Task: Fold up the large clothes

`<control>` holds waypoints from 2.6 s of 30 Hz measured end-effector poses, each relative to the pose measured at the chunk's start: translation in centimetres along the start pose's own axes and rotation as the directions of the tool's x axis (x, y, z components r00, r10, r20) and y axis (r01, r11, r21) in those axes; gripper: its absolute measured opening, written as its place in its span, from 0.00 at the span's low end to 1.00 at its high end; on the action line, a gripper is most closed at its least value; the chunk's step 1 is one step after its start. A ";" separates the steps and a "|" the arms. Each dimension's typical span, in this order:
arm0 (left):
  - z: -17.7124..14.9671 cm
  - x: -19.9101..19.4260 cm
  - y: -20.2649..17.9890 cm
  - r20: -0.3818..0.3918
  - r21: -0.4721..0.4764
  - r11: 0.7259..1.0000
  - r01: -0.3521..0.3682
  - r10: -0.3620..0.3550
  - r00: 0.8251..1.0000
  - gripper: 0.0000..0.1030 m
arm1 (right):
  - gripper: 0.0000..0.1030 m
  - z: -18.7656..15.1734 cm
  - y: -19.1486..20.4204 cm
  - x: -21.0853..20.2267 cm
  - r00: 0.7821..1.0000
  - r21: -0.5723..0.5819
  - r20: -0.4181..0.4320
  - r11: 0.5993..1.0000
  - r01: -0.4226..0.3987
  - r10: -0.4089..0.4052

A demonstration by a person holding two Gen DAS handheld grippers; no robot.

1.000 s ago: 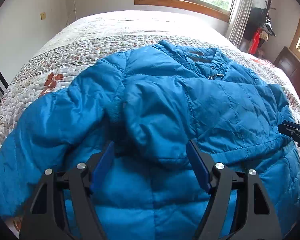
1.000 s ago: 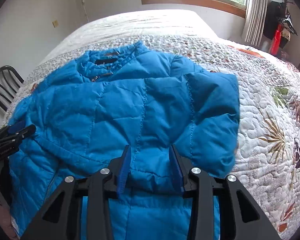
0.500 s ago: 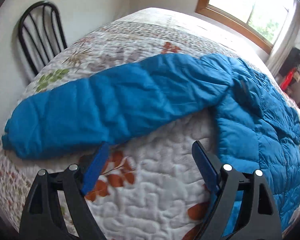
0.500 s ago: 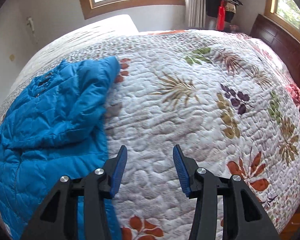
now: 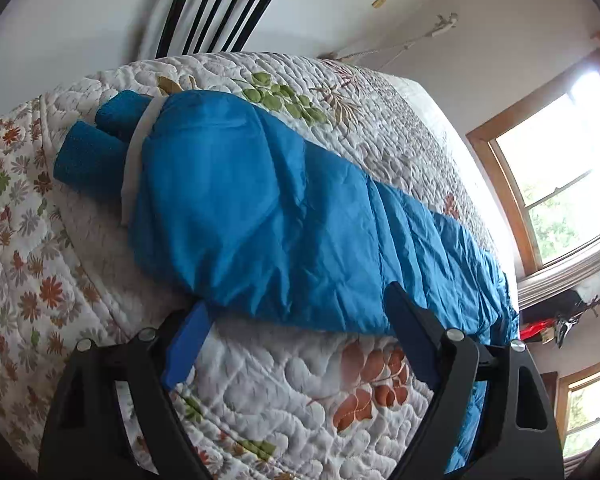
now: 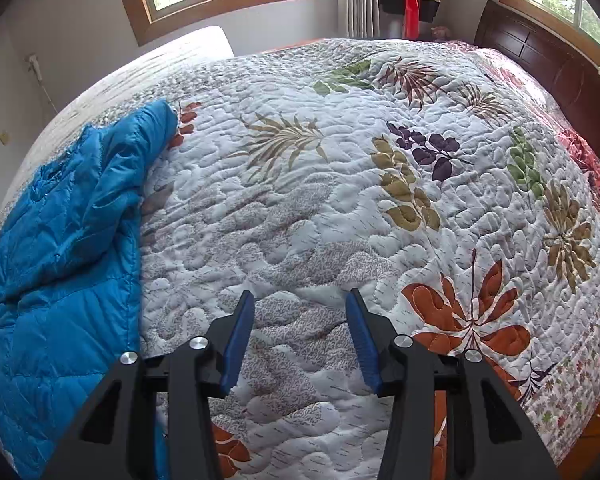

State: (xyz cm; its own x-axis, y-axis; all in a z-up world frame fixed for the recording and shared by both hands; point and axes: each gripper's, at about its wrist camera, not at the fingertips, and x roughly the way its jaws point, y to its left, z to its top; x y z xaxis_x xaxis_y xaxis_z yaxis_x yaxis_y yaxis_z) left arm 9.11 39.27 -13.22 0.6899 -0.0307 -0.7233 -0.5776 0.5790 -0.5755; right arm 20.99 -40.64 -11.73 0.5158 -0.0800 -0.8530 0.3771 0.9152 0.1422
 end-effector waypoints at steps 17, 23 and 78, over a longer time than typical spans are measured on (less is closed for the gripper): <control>2.7 0.1 0.0 0.138 -0.025 0.995 -0.100 0.102 0.985 0.08 | 0.47 -1.2 -8.8 -1.2 0.994 0.223 0.032 0.971 0.090 -0.100; 0.8 -2.4 -8.0 0.258 0.192 0.973 -0.130 0.078 0.963 0.05 | 0.47 -1.7 -9.4 -1.2 0.990 0.237 0.030 0.964 0.125 -0.135; -18.2 8.5 -31.3 -0.224 0.806 0.554 0.206 -0.036 0.974 0.60 | 0.72 -1.9 28.8 -4.1 0.960 -0.551 -0.147 0.786 -0.280 0.238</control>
State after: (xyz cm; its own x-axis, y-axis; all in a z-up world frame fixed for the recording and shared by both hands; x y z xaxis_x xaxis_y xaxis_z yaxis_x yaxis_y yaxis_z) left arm 25.10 6.10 -8.26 0.5949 -0.2334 -0.7691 0.1740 0.9716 -0.1603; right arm 28.25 -13.24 -5.06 0.4715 0.1995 -0.8590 -0.2714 0.9596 0.0739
